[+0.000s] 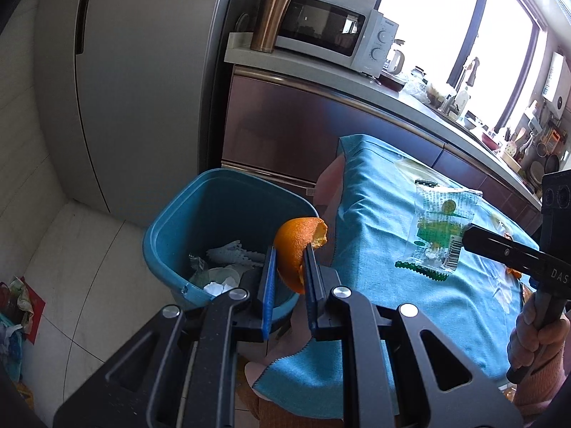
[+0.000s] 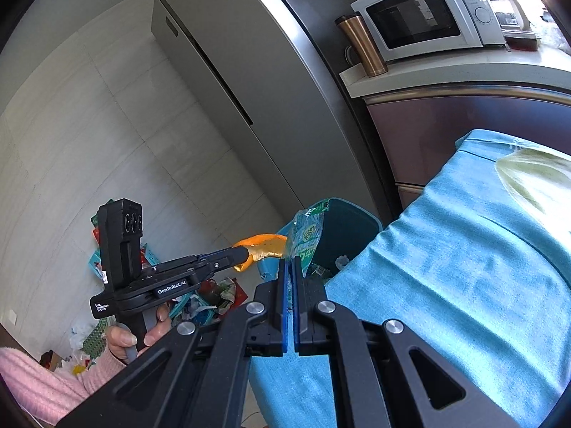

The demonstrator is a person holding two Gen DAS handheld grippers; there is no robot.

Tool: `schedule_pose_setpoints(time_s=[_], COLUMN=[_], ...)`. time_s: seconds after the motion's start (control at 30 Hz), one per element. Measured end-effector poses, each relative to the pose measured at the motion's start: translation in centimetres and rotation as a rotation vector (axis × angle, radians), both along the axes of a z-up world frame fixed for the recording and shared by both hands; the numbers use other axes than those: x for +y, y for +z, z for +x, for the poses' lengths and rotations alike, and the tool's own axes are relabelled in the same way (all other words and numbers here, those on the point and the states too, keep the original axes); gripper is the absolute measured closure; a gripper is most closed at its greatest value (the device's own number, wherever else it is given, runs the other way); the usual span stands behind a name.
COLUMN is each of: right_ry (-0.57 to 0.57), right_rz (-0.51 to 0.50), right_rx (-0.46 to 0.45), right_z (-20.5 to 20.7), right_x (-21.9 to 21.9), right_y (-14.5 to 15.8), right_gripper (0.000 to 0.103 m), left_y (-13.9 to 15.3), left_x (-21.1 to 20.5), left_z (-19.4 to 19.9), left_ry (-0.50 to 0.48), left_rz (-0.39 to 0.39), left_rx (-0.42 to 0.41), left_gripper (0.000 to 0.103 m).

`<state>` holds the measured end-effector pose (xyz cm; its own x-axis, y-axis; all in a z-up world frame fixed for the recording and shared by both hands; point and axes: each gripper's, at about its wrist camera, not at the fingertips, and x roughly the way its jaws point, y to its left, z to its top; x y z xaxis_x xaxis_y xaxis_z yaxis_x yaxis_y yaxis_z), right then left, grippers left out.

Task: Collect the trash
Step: 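Carry the clear wrapper and orange peel over to the blue trash bin, then open both tools to drop the wrapper and peel into the bin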

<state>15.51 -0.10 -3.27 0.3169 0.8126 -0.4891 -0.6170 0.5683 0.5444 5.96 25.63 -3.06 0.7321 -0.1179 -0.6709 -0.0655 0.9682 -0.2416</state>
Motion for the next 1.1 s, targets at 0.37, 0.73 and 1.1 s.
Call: schedule_pose_setpoints(time_s=[0.37, 0.73, 1.1], right_ry=[0.046, 0.062, 0.068], right_rz=[-0.021, -0.055, -0.136], right_rx=[0.023, 0.059, 0.098], right_z=[0.8, 1.5, 2.1], right_x=[3.0, 4.8, 7.0], right_y=[-0.5, -1.5, -2.9], right_gripper=[0.102, 0.102, 0.102], left_y=[-1.0, -2.5, -4.4], left_x=[1.4, 2.5, 2.8], left_z=[1.2, 2.9, 4.8], left_ry=[0.033, 0.067, 0.082], left_rz=[0.013, 0.0, 0.001], left_rx=[0.019, 0.053, 0.093], left_gripper=[0.088, 0.088, 0.088])
